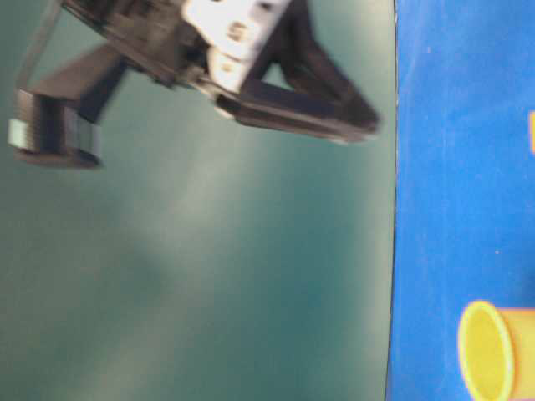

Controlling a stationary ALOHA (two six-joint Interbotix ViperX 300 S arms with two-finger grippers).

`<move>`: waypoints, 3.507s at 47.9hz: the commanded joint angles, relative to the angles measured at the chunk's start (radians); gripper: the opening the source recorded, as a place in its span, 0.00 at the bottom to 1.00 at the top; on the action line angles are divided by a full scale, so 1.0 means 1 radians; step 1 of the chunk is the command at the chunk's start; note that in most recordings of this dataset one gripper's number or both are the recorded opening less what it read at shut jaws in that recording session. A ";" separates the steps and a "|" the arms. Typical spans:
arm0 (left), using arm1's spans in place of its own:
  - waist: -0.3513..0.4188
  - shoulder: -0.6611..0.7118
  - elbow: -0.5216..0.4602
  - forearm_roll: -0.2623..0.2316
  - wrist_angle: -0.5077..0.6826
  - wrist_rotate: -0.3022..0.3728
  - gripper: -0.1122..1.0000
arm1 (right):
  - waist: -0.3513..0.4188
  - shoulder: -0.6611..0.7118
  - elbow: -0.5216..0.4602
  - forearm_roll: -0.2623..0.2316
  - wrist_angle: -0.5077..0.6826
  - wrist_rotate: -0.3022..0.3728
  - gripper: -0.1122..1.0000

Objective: Move the block forward with right arm.
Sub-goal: 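Move the open right gripper left over the small orange cube, then lower the right gripper and close its fingers around the orange cube, then lift the orange cube off the table with the right gripper, then carry the held cube toward the front-right of the table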

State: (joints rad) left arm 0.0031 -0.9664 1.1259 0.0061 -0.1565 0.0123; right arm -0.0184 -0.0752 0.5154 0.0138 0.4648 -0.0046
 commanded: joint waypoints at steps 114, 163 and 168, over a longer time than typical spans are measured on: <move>0.002 -0.002 -0.044 0.003 0.000 -0.005 0.11 | 0.044 0.238 0.023 0.003 -0.141 0.008 0.47; 0.002 -0.002 -0.044 0.003 0.008 -0.005 0.11 | 0.100 -0.190 -0.110 0.026 0.276 0.017 0.47; 0.002 -0.002 -0.044 0.003 0.008 -0.009 0.11 | 0.123 -0.207 -0.135 0.029 0.322 0.018 0.47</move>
State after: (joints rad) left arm 0.0031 -0.9725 1.1152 0.0077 -0.1442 0.0061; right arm 0.0874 -0.2500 0.4203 0.0368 0.7609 0.0123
